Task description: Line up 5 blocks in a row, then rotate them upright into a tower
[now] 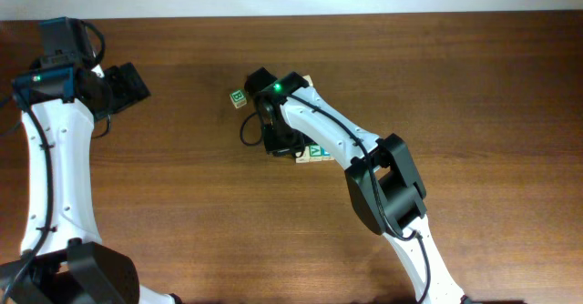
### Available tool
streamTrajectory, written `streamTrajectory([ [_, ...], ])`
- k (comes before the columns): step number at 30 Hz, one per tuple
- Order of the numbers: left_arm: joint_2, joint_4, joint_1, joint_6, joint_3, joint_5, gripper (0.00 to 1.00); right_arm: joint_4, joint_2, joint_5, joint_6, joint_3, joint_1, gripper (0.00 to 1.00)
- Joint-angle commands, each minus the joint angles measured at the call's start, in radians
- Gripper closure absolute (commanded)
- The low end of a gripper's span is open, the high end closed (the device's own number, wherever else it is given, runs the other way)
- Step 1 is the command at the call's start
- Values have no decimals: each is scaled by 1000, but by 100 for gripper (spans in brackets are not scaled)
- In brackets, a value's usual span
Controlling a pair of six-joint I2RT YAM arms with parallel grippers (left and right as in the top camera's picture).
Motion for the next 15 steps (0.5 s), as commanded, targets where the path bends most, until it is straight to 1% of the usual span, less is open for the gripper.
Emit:
streamTrajectory([
  [1,-2,-2,4,-10,16,-14,1,2,9,40,8,-9,-2,79],
  [6,-2,-2,4,-10,16,-14,1,5,9,53,0,-4,-4,79],
  [7,-2,-2,4,-10,16,-14,1,-4,8,52,-1,8,-4,81],
  [11,-2,-2,4,-10,16,-14,1,-74,-34,18,-26,116,-8,83],
  [15,-2,-2,4,-10,16,-14,1,-218,-114,-19,-71,301,-44,83],
])
